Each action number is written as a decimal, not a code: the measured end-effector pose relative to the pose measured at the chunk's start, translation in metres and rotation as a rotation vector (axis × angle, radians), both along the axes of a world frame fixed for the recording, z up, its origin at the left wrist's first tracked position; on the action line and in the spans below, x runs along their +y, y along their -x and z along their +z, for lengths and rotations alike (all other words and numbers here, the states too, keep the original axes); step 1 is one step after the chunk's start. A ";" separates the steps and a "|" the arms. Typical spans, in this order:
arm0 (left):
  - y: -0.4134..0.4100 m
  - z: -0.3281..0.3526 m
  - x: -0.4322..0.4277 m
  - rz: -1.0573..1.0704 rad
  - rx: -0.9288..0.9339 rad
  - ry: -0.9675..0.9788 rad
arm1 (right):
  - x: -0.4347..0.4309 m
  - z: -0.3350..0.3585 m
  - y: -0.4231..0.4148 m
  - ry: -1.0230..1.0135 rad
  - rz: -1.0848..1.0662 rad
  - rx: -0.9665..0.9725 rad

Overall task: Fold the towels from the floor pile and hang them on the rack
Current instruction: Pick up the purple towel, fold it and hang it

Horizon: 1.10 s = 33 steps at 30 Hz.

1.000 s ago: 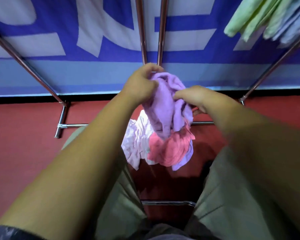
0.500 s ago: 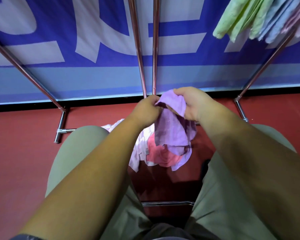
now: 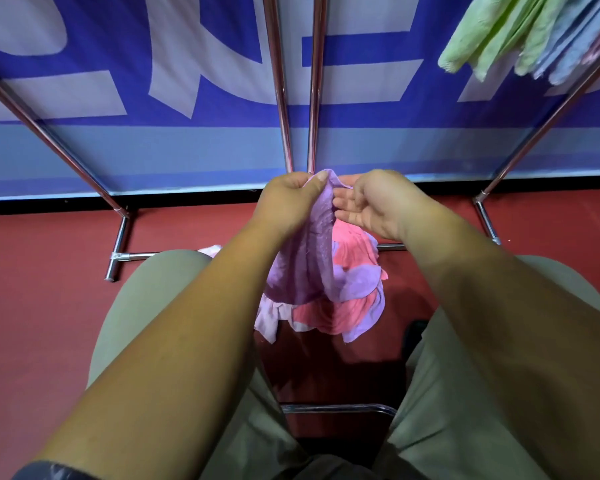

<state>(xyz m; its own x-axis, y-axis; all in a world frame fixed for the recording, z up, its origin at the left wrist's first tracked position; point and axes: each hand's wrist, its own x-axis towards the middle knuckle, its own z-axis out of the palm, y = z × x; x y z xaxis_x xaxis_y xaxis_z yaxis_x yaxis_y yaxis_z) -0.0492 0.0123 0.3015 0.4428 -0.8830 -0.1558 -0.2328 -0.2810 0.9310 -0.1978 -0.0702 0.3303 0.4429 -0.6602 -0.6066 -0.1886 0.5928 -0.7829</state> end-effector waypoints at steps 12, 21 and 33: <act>-0.021 0.011 0.001 -0.142 -0.029 -0.089 | -0.025 -0.023 0.009 0.770 -0.012 0.636; -0.064 -0.008 0.010 -0.192 -0.694 -0.518 | -0.061 -0.027 0.025 0.614 -0.411 0.593; -0.053 -0.004 0.003 0.003 0.178 -0.421 | -0.045 -0.030 0.017 0.694 -0.268 0.419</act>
<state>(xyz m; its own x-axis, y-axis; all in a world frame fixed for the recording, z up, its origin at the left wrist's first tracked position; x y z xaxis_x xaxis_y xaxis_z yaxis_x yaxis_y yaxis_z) 0.0040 0.0151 0.2978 0.3789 -0.7251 -0.5751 -0.0780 -0.6442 0.7609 -0.2145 -0.1154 0.3006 0.0479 -0.9933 -0.1053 -0.4659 0.0711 -0.8820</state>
